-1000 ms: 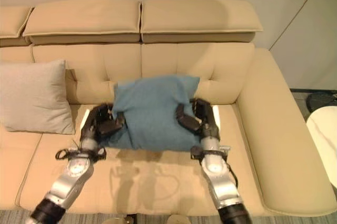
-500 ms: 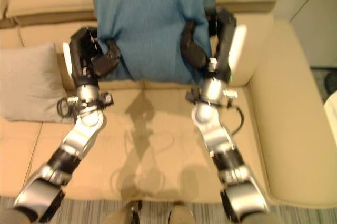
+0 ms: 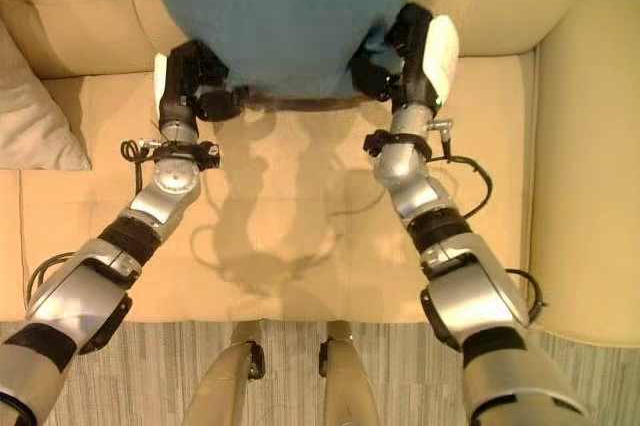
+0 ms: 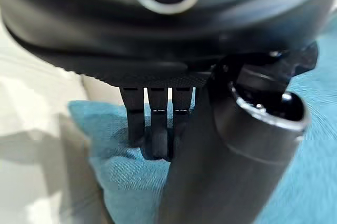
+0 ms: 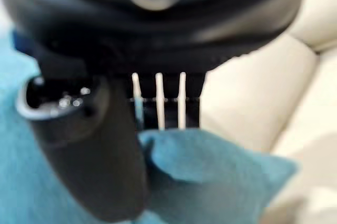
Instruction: Pick up all the scattered cushions and arrange them neatly on the sofa.
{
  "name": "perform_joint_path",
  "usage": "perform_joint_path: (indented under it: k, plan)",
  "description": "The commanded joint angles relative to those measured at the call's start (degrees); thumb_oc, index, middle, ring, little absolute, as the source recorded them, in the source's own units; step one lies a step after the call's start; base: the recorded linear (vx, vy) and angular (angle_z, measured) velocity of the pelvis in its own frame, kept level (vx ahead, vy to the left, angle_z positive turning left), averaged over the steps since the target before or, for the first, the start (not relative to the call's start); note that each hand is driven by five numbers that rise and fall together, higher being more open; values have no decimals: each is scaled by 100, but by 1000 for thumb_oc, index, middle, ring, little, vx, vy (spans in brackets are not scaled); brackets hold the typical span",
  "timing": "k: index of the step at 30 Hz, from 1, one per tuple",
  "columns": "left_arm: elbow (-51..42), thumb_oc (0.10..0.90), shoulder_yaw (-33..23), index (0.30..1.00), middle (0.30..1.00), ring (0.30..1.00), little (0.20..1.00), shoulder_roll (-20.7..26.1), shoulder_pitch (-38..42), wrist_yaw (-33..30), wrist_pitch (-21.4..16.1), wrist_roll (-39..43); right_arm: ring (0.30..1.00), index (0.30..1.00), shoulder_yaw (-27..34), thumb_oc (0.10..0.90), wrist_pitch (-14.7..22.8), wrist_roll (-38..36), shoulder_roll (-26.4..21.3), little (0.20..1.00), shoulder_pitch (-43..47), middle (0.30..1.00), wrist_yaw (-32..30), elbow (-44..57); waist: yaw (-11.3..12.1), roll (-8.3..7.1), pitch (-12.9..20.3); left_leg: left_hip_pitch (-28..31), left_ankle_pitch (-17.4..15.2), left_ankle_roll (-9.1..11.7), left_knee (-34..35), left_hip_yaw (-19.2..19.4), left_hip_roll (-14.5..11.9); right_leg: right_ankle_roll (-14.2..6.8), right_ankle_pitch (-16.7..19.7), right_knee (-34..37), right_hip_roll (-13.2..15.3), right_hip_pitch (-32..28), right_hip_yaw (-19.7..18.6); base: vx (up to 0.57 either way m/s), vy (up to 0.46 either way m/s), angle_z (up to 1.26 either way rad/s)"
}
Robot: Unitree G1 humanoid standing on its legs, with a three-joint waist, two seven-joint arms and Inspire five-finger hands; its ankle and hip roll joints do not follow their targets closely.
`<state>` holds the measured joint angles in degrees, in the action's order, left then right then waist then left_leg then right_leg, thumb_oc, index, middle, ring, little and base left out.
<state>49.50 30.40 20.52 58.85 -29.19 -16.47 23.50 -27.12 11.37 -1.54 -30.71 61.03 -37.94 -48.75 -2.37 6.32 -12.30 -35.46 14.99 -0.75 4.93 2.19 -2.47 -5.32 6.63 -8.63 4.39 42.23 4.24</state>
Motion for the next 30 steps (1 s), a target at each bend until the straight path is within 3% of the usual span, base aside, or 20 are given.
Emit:
perform_joint_path:
  k: [1, 16, 23, 30]
  plan:
    - [-296, 800, -34, 900, 900, 900, 900, 78, 467, 254, -674, -151, 900, 900, 41, 800, 500, -16, 254, 900, 343, 900, 178, 431, -70, -297, 769, 3, -665, 739, 7, 62, 164, -331, 109, 1363, 13, -665, 21, -16, -49, 27]
    - [-1163, 800, -1198, 900, 900, 900, 900, 190, -1995, 737, -653, 127, 900, 900, 1224, 800, 479, -72, 49, 900, -1755, 900, 697, 1141, -37, -432, 925, 155, -701, 780, 7, 31, 152, -313, 90, 1363, 91, -806, 88, -13, -11, 6]
    - [-1437, 800, -1502, 900, 900, 900, 900, 283, -2363, 789, -669, 300, 900, 900, 1619, 800, 543, -387, 53, 900, -2292, 900, 938, 1342, -38, -509, 966, 245, -704, 785, 7, 24, 131, -289, 78, 1363, 107, -918, 130, -1, -12, -4]
    - [-1510, 800, -1376, 900, 900, 900, 900, 230, -2205, 760, -663, 263, 900, 900, 1544, 800, 570, -507, 134, 900, -2199, 900, 1005, 1382, -33, -538, 946, 253, -696, 788, 7, 19, 104, -280, 84, 1363, 99, -918, 138, 0, 0, 0]
